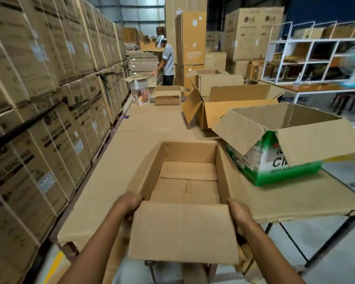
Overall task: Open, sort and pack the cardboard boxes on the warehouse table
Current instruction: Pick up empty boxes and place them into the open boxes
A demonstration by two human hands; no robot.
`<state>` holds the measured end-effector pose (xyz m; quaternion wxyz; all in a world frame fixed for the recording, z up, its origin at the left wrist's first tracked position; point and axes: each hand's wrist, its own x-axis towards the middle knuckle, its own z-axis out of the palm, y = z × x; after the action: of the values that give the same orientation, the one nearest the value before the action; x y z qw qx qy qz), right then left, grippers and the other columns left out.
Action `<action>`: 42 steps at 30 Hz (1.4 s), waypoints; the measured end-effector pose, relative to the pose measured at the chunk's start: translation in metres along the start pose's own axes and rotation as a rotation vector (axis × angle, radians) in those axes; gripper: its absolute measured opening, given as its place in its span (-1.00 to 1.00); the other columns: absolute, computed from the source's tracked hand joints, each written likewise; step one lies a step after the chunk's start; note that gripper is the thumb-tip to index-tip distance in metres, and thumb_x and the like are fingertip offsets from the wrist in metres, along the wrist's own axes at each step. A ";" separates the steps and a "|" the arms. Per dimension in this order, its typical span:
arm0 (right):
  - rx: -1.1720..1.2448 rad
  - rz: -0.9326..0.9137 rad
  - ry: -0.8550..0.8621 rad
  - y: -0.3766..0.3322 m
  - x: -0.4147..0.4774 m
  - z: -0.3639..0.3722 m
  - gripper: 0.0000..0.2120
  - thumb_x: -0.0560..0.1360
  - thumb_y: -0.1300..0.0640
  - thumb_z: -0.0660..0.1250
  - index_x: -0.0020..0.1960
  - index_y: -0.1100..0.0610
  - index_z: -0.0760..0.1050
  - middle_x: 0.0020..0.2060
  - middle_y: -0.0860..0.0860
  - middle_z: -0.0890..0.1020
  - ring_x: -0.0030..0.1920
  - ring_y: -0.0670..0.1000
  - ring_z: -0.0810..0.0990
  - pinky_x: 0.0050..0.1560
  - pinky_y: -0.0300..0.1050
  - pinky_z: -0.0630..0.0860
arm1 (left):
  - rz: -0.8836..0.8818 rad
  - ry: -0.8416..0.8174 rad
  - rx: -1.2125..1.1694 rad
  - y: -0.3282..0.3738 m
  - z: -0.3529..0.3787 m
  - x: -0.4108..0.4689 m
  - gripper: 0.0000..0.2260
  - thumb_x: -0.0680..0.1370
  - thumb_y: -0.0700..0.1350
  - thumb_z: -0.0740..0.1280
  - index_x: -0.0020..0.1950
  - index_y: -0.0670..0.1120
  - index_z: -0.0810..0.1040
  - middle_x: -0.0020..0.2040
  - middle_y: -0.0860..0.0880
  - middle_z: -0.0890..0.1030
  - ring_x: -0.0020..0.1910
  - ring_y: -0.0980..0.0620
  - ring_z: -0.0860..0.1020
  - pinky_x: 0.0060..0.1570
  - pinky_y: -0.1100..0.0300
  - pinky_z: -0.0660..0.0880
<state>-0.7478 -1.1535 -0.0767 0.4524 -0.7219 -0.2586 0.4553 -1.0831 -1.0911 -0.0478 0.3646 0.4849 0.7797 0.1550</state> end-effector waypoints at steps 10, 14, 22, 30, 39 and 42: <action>-0.096 -0.087 0.133 -0.007 -0.020 0.012 -0.48 0.37 -0.05 0.36 0.22 0.24 0.46 -0.03 0.19 0.64 -0.06 0.22 0.60 -0.07 0.02 0.56 | 0.089 0.057 -0.490 -0.023 0.015 -0.001 -0.47 0.33 -0.06 0.30 0.30 -0.13 0.45 0.16 -0.18 0.60 0.08 -0.20 0.59 0.10 -0.08 0.58; -0.153 -0.084 0.122 -0.018 -0.037 0.016 -0.49 0.50 0.14 0.28 0.40 0.25 0.28 0.15 0.26 0.57 0.12 0.28 0.55 0.15 0.12 0.54 | 0.073 0.084 -0.863 -0.029 0.022 -0.006 -0.37 0.43 -0.30 0.32 0.51 -0.17 0.30 0.25 -0.19 0.57 0.09 -0.20 0.61 0.00 -0.04 0.62; -0.171 -0.215 0.110 -0.064 -0.053 0.040 -0.57 0.54 0.01 0.35 0.31 0.22 0.43 0.11 0.17 0.60 0.11 0.25 0.59 0.14 0.03 0.53 | 0.143 0.312 -0.918 -0.011 -0.031 -0.025 -0.44 0.50 -0.33 0.34 0.50 -0.18 0.36 0.32 -0.10 0.50 0.21 -0.15 0.51 0.12 0.10 0.44; -0.101 -0.379 0.080 -0.139 -0.066 0.066 -0.75 0.48 -0.02 0.36 0.11 0.06 0.54 -0.02 0.05 0.66 -0.04 0.10 0.63 0.08 0.14 0.62 | 0.265 0.417 -0.961 0.025 -0.110 -0.041 -0.57 0.51 -0.33 0.33 0.37 -0.15 0.46 0.14 -0.10 0.51 0.00 -0.06 0.50 -0.04 0.18 0.43; 0.090 -0.665 0.159 -0.226 -0.103 0.040 -0.73 0.48 0.04 0.34 0.14 0.11 0.57 -0.01 0.01 0.66 0.00 0.08 0.60 0.08 -0.02 0.55 | 0.503 0.492 -1.040 0.096 -0.180 -0.070 -0.51 0.46 -0.25 0.36 0.39 -0.07 0.49 0.24 -0.05 0.53 0.15 -0.07 0.53 0.00 0.13 0.51; 0.147 -0.745 0.240 -0.245 -0.114 0.015 -0.59 0.46 0.02 0.34 0.28 0.14 0.56 0.07 0.03 0.66 0.04 0.07 0.59 0.19 0.00 0.52 | 0.584 0.491 -1.058 0.129 -0.183 -0.086 -0.47 0.40 -0.22 0.37 0.37 -0.02 0.51 0.26 -0.05 0.54 0.17 -0.09 0.55 0.08 0.04 0.53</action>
<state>-0.8033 -1.1248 0.1864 0.6640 -0.5925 -0.4149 0.1895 -1.1088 -1.0836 0.1902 0.3083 0.3821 0.4949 0.7170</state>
